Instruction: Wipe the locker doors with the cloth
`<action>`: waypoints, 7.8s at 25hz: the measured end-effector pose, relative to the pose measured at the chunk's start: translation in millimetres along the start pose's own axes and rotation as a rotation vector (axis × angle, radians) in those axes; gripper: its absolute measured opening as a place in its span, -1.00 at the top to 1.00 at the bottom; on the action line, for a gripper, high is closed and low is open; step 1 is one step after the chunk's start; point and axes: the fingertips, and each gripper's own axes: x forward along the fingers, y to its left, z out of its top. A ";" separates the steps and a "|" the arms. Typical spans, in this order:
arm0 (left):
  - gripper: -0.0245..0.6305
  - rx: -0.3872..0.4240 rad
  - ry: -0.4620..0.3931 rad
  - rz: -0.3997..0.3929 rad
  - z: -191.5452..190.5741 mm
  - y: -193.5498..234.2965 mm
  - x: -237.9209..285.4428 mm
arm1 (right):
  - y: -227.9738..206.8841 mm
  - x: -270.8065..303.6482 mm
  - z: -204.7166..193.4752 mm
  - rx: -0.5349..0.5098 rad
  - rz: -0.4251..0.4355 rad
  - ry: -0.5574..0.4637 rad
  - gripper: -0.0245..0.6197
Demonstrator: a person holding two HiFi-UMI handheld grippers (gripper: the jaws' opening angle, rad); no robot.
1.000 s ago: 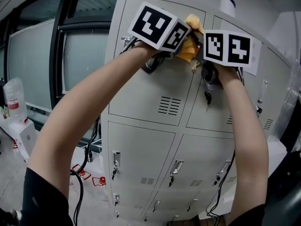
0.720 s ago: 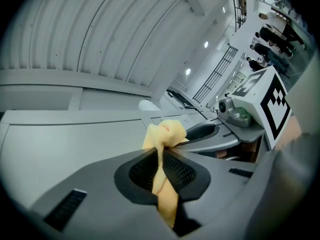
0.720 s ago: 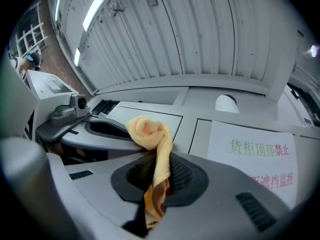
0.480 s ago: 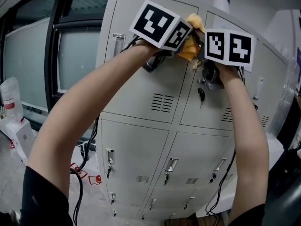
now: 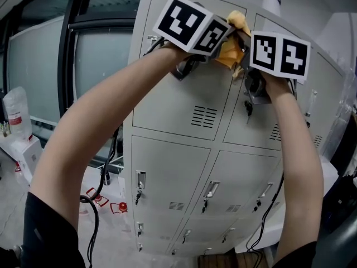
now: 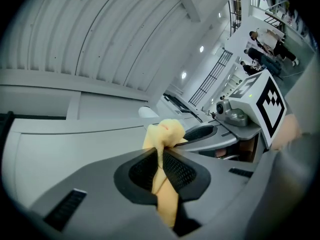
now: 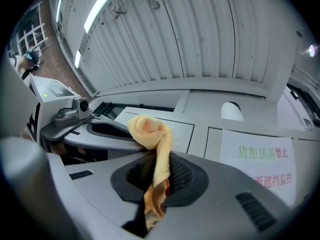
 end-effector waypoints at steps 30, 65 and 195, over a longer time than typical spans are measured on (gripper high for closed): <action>0.79 -0.047 0.129 0.162 -88.1 95.1 -156.7 | 187.0 77.8 -10.7 0.006 0.139 0.024 0.73; 0.79 -0.109 0.083 0.032 -59.1 -16.8 -11.8 | 22.4 1.4 -58.5 -0.001 -0.007 0.087 0.73; 0.79 -0.167 0.146 -0.003 -143.7 -8.3 -155.3 | 183.6 7.1 -101.4 0.178 0.167 0.105 0.73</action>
